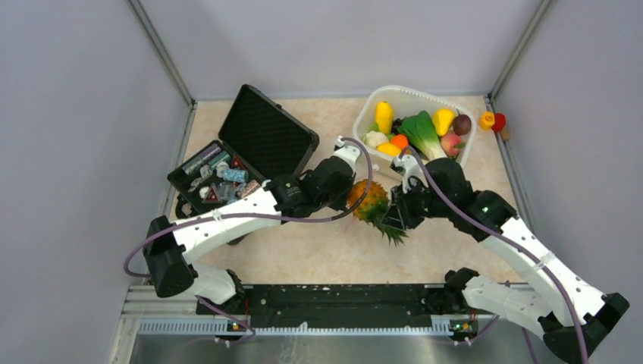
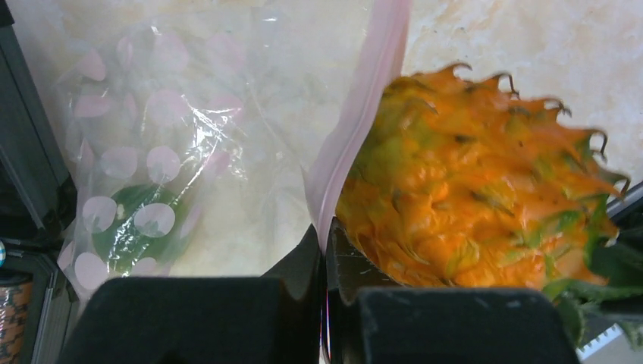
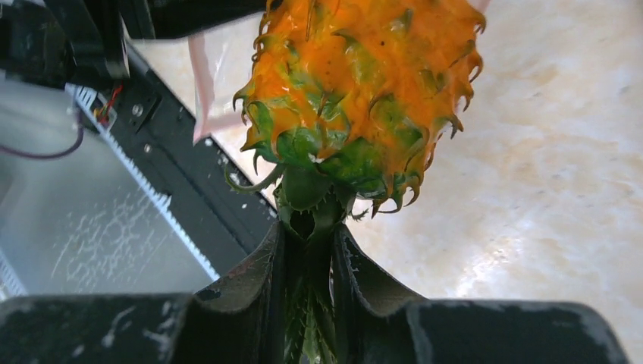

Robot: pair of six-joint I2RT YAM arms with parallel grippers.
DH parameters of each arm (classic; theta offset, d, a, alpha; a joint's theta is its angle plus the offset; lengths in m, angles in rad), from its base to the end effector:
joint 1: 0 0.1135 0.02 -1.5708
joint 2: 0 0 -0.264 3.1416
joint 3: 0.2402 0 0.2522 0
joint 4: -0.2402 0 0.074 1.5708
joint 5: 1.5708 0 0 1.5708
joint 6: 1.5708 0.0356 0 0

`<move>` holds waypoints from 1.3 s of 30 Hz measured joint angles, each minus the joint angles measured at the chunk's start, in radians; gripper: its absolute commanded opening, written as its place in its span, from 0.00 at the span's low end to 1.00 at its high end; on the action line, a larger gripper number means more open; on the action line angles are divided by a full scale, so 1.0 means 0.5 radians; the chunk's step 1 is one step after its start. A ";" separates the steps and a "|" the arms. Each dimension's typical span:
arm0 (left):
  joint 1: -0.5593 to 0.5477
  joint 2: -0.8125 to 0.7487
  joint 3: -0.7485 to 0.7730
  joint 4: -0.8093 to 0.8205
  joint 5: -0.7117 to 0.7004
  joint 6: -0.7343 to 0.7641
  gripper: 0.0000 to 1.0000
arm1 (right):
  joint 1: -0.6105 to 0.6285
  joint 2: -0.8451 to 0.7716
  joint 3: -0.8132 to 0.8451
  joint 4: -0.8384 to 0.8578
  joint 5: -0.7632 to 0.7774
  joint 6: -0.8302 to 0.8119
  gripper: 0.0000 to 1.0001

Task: Place the food in the zip-top bag and seal the zipper
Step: Place the fake fruit in the zipper food storage bag.

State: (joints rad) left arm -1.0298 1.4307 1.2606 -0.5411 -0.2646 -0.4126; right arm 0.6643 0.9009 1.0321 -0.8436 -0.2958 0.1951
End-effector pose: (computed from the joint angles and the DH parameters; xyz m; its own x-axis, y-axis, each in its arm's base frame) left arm 0.1711 -0.2668 0.3218 -0.5988 0.2452 -0.7625 0.5297 0.8353 -0.1474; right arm 0.1297 0.1147 0.3413 -0.6529 -0.2757 -0.7055 -0.6492 0.6836 0.3336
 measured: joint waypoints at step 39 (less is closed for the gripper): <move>0.009 -0.322 -0.069 0.045 -0.246 -0.319 0.00 | 0.029 -0.639 -0.742 1.028 -0.150 0.455 0.00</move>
State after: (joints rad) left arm -1.0252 1.2697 1.2259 -0.5186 -0.3878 -0.5720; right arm 0.6788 0.5816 0.6609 -0.3298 -0.3710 0.4225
